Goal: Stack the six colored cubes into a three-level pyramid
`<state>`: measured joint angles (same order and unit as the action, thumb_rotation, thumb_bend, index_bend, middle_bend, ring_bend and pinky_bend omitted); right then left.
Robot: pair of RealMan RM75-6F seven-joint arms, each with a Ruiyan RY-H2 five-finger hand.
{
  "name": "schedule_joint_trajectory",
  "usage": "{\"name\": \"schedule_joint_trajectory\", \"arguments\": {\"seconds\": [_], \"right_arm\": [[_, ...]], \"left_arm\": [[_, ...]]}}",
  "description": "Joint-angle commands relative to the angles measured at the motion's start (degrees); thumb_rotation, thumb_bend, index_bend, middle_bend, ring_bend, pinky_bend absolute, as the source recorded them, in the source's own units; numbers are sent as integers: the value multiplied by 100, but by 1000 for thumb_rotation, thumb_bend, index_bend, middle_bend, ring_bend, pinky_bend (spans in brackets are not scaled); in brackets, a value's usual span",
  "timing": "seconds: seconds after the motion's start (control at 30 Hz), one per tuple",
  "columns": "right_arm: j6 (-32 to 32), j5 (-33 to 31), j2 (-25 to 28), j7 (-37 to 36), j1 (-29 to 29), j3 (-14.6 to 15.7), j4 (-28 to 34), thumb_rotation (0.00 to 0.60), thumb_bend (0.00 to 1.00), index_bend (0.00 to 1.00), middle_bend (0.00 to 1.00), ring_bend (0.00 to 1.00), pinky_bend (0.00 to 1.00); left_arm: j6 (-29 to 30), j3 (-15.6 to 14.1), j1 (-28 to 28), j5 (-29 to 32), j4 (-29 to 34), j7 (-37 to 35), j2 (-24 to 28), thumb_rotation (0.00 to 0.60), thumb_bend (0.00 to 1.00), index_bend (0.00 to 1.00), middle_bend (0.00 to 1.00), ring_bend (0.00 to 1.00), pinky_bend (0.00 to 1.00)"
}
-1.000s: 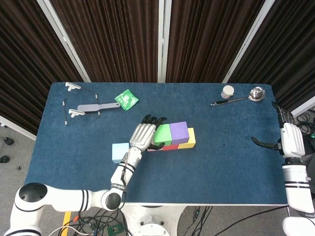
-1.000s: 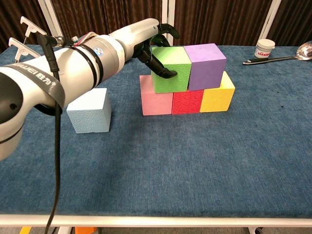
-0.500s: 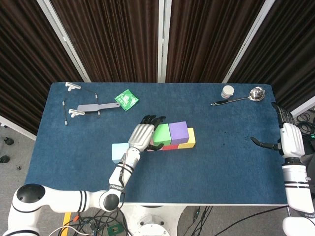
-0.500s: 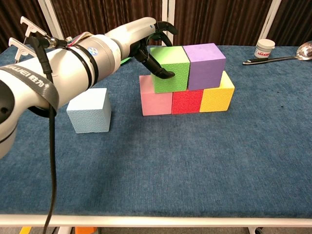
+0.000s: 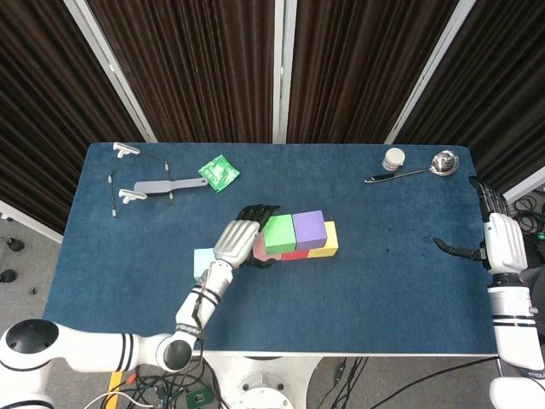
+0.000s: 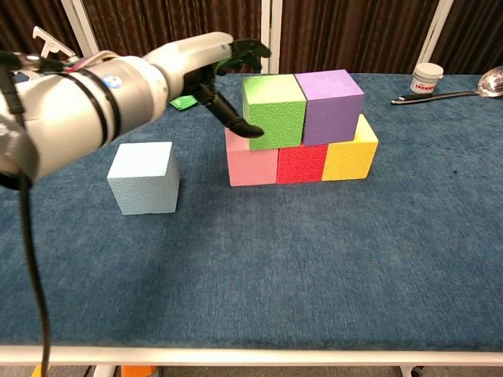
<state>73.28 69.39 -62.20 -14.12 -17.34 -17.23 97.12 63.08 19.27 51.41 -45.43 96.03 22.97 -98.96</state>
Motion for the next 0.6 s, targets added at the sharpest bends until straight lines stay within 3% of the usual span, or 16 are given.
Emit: {"name": "schedule_joint_trajectory", "arguments": {"seconds": [0.03,0.3,0.6], "right_arm": [[-6,-8,2,9,-3,-2,8,600,0,0,27,0,0],[-30,-12,-22,205,-90,-29,114,600,0,0,27,0,0],[-15,-102,-1,526,-168,-76,360,600,0,0,27,0,0]], "left_arm": [[235,-186,-303,-42,269,-68,300,600,164,65,69,0,0],[404,-560,-960,-254,679,-515,1017,600,164,64,76,0,0],[379,-902,-1422,-647,965,-1031,1307,600,164,64,105,0,0]]}}
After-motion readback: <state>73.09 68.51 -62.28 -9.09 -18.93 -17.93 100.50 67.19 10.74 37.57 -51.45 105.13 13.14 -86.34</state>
